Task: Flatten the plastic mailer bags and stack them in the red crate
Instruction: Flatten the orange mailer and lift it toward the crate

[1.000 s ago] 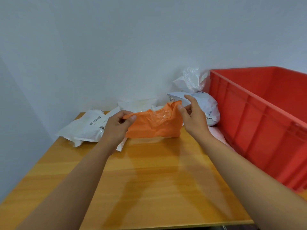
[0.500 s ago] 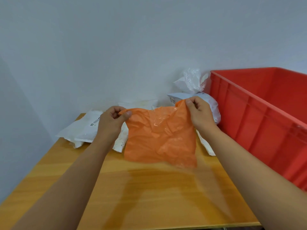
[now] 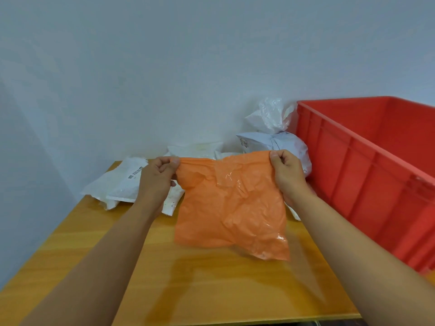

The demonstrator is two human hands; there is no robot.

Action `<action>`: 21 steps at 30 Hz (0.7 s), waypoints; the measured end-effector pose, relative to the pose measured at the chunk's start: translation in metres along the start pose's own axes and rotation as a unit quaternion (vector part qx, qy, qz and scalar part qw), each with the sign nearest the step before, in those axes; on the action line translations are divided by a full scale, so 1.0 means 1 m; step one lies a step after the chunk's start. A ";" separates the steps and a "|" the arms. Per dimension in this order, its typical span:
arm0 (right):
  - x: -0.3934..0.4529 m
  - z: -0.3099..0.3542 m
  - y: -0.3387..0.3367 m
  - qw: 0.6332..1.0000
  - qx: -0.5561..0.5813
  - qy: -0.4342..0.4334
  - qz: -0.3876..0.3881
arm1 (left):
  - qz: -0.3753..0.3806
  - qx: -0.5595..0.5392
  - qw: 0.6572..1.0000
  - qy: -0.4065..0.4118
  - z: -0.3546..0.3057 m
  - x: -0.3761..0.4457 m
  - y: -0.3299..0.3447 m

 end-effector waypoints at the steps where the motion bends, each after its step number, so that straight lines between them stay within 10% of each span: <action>1: -0.001 -0.001 0.000 1.000 -0.007 -0.007 -0.002 | -0.003 -0.005 1.000 -0.011 0.000 0.000 0.001; 21: -0.016 -0.029 -0.002 0.998 -0.059 -0.007 -0.002 | 0.046 -0.033 0.994 -0.089 0.014 -0.005 0.010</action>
Point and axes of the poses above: each hand's wrist, its own x-axis towards the middle knuckle, its own y-axis out of the palm, z = x × y, the point moved 3 cm from there along x, towards the middle knuckle, and after that the axes turned 10 degrees about -z, right-handed, at the moved point
